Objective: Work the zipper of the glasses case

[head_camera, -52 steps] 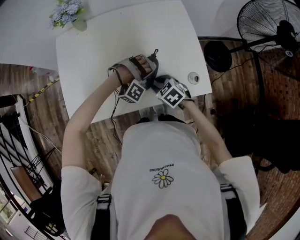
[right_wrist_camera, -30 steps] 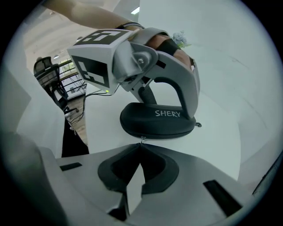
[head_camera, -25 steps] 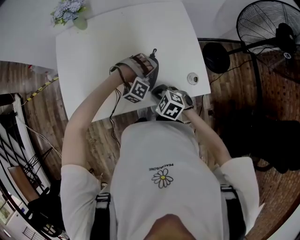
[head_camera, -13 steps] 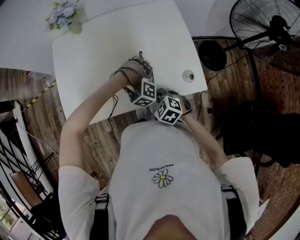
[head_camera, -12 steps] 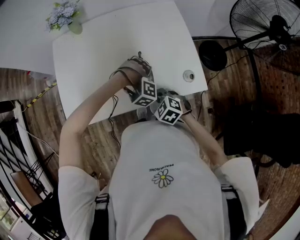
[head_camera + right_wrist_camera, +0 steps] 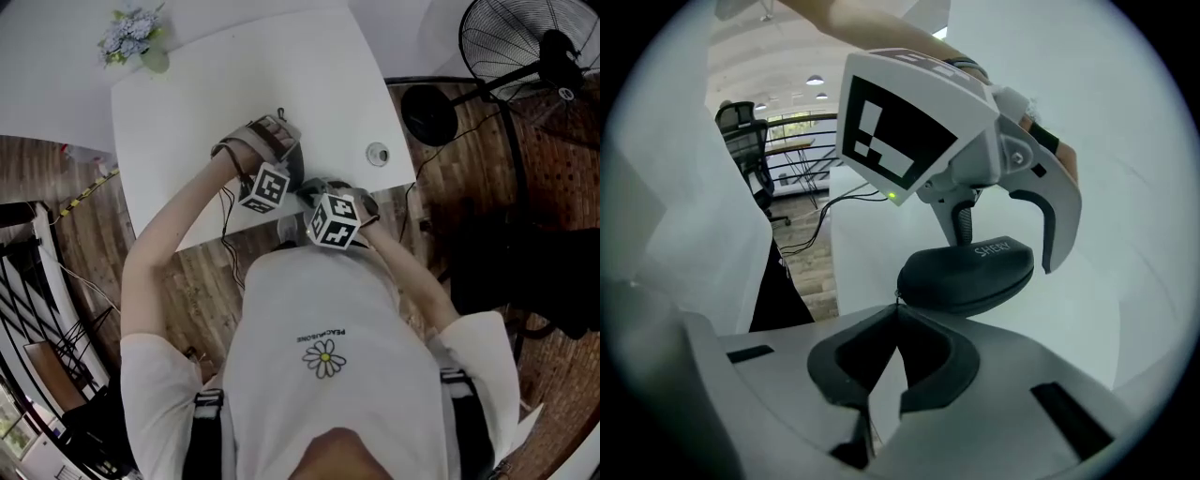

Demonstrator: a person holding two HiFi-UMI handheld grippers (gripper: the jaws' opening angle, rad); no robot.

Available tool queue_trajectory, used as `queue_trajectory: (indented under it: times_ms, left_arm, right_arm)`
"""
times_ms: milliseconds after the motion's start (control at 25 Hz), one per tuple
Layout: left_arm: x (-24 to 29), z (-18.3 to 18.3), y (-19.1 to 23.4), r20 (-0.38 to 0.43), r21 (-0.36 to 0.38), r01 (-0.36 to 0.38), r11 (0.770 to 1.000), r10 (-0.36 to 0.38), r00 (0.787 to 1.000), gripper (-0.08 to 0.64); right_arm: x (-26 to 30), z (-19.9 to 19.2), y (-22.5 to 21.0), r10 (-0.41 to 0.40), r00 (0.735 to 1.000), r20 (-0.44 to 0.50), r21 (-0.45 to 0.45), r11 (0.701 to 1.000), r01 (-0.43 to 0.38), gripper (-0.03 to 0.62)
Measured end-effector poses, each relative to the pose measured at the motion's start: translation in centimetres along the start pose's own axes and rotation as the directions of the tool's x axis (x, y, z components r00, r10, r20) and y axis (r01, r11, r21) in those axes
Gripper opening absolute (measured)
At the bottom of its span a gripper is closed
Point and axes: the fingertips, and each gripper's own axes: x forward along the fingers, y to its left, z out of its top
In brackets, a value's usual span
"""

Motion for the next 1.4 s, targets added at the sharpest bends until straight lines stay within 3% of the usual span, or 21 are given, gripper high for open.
queue_trajectory:
  times_ms: [200,280,400,520,680,760,840,1000,1200,1320,1400]
  left_arm:
    - [0.9,0.4,-1.0,0.012,0.111,0.105,0.988,-0.107,0.994,0.394]
    - [1.0,0.6,-0.9,-0.001,0.097,0.145,0.985,-0.146,0.989,0.385]
    - [0.9,0.6,-1.2,-0.018,0.015,0.245,0.969,-0.245,0.969,0.376]
    - [0.4,0.0,-2.3,-0.009,-0.148,0.367,0.918,-0.372,0.928,0.374]
    - [-0.3,-1.1,-3.2,0.044,-0.39,0.442,0.808,-0.463,0.885,0.373]
    - [-0.6,-1.3,-3.6,0.052,-0.463,0.446,0.766,-0.479,0.876,0.374]
    - [-0.8,-1.5,-3.8,0.051,-0.518,0.435,0.736,-0.481,0.875,0.374]
    - [-1.1,-2.4,-3.7,0.064,-0.638,0.404,0.655,-0.477,0.876,0.374]
    - [-1.6,-2.7,-5.0,0.054,-0.705,0.373,0.604,-0.478,0.877,0.374]
    - [-2.2,-1.9,-5.8,0.104,-0.728,0.383,0.569,-0.461,0.881,0.371]
    - [-2.7,-1.6,-5.9,0.107,-0.729,0.362,0.581,-0.426,0.898,0.357]
  right_arm:
    - [0.2,0.4,-0.5,-0.009,1.0,0.001,0.018,1.0,0.009,0.006]
    - [0.2,0.1,-0.6,-0.017,1.0,-0.006,0.03,0.999,0.017,0.006]
    - [0.0,-0.7,-0.6,-0.023,1.0,-0.01,0.061,0.998,0.024,0.006]
    - [-0.7,-0.9,-0.9,-0.039,0.999,0.021,0.155,0.987,0.035,0.006]
    - [-1.3,-0.4,-2.1,-0.076,0.995,0.058,0.234,0.97,0.061,0.006]
    - [-1.3,-0.1,-2.2,-0.081,0.995,0.06,0.218,0.974,0.067,0.006]
    - [-1.2,0.6,-2.0,-0.085,0.994,0.067,0.201,0.977,0.07,0.006]
    - [-1.1,2.8,-2.6,-0.126,0.988,0.09,0.222,0.97,0.104,0.006]
    - [0.0,2.5,-2.7,-0.138,0.989,0.052,0.229,0.966,0.123,0.006]
    - [0.8,1.2,-2.6,-0.13,0.992,0.001,0.244,0.962,0.126,0.006]
    - [1.2,0.4,-3.0,-0.137,0.99,-0.028,0.258,0.956,0.139,0.006]
